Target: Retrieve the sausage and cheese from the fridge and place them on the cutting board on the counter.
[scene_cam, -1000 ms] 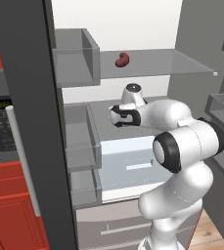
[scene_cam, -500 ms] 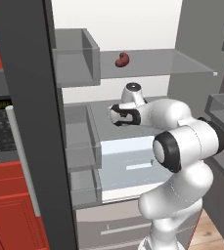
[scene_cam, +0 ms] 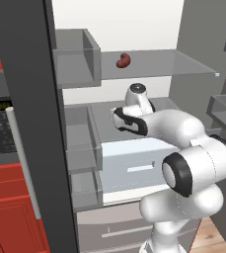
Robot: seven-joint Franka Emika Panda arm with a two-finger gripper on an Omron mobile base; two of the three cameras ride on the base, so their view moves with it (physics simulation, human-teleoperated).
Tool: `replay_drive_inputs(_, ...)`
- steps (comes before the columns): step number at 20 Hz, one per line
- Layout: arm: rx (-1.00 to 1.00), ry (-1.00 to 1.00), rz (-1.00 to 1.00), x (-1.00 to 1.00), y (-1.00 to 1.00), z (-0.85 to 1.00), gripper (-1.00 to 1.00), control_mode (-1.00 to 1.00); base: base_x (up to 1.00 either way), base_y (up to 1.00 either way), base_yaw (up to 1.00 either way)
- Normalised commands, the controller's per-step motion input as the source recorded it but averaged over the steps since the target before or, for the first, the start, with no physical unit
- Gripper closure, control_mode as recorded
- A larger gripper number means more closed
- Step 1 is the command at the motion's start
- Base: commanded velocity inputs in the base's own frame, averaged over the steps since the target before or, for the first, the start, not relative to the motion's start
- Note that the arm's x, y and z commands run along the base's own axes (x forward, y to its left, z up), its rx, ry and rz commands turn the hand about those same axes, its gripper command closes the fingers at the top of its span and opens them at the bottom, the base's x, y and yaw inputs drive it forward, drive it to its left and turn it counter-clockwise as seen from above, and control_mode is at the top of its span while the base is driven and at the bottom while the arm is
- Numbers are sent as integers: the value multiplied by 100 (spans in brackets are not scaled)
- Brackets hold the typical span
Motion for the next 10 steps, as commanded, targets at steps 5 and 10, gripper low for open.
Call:
replay_drive_inputs(5, 0, 0, 1, -99, 0, 69, 100, -100, 0, 0, 0)
replay_drive_inputs(10, 0, 0, 4, -100, 0, 70, 100, -100, 0, 0, 0)
